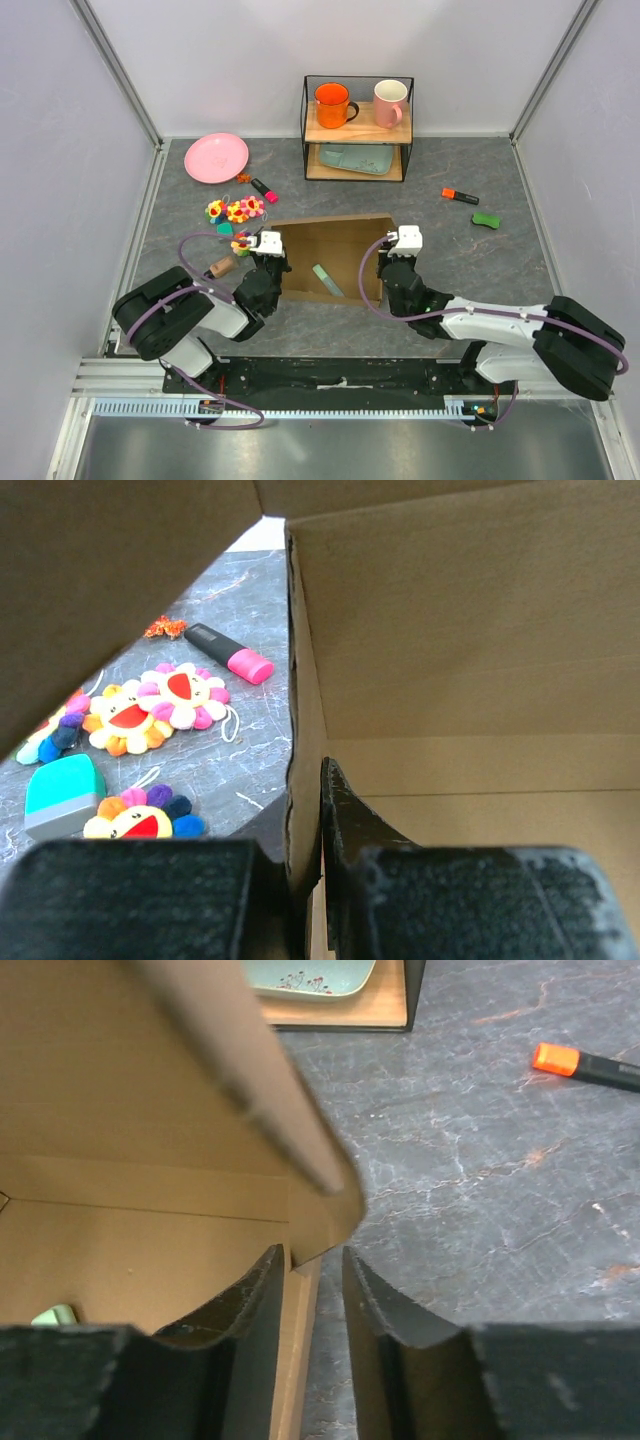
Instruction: Fold the paper box
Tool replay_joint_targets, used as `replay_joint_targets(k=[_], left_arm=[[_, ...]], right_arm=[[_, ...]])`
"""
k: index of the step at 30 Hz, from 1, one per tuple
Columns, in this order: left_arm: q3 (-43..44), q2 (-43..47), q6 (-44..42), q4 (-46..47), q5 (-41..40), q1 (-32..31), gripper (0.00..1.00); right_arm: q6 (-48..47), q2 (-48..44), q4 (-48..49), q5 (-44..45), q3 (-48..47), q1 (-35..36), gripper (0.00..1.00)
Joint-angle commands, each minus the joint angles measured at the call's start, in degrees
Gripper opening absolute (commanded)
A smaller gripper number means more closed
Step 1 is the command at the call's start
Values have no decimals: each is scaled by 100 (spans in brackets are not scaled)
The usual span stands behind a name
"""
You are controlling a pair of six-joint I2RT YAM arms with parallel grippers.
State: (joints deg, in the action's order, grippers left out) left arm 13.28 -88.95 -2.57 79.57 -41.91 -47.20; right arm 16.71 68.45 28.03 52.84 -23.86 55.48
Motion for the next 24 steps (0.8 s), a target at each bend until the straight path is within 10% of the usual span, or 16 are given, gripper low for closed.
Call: replay_joint_targets(k=[1, 9, 24], left_arm=[[-106, 123, -315, 1562, -388, -35, 9], [-124, 176, -271, 1562, -564, -52, 9], [-106, 97, -235, 1562, -695, -44, 9]], right_arm=[[-10, 379, 992, -46, 48, -11, 31], [586, 898, 1161, -55, -128, -20, 9], [2117, 635, -287, -792, -822, -195, 2]])
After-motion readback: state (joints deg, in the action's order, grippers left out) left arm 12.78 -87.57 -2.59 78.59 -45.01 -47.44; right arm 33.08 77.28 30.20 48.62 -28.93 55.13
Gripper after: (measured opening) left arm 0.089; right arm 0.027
